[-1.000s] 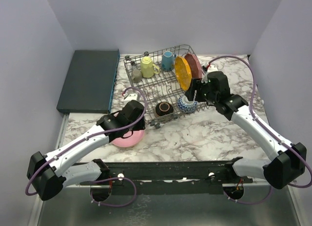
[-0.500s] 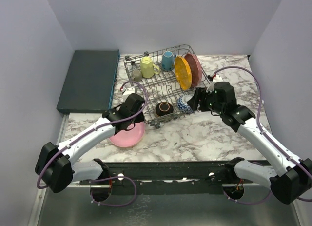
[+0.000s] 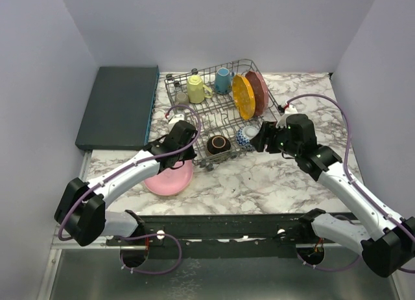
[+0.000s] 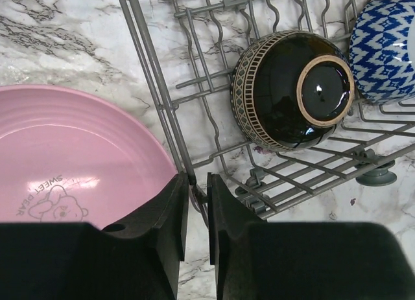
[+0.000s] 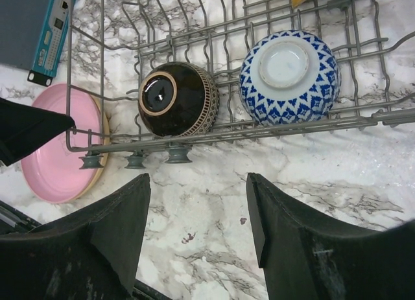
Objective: Load the mixed dishes into the dish rack
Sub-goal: Pick up the plate at the center of the board.
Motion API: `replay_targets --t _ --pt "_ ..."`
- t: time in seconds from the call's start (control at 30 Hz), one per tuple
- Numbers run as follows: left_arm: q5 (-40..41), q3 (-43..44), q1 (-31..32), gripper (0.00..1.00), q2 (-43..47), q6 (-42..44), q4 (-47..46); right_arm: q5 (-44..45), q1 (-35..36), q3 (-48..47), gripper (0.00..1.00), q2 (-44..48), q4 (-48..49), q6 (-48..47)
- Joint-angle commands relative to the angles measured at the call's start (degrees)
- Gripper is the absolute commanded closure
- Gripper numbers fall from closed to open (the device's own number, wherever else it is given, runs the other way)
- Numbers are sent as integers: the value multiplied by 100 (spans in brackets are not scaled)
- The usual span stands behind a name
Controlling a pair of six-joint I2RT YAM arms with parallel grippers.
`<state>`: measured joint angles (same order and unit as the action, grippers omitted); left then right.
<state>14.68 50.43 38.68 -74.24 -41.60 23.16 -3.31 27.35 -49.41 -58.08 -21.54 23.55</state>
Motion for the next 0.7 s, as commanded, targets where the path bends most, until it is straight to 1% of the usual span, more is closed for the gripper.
replay_targets --t 0.0,0.1,0.23,0.5,0.67 --pt "-369 142 -18 80 -199 -57 -205 -161 -13 127 34 146 -84 71" --pt "-495 138 -14 86 -262 -84 -251 -126 -16 157 34 195 -105 72" --pt "-692 133 -15 89 -328 -124 -352 -111 -13 190 34 241 -105 80" --pt "-1257 142 20 93 -635 -189 -678 -60 -11 255 34 276 -145 89" --pt "-1336 199 93 95 -742 -189 -759 -38 -11 261 34 286 -188 84"
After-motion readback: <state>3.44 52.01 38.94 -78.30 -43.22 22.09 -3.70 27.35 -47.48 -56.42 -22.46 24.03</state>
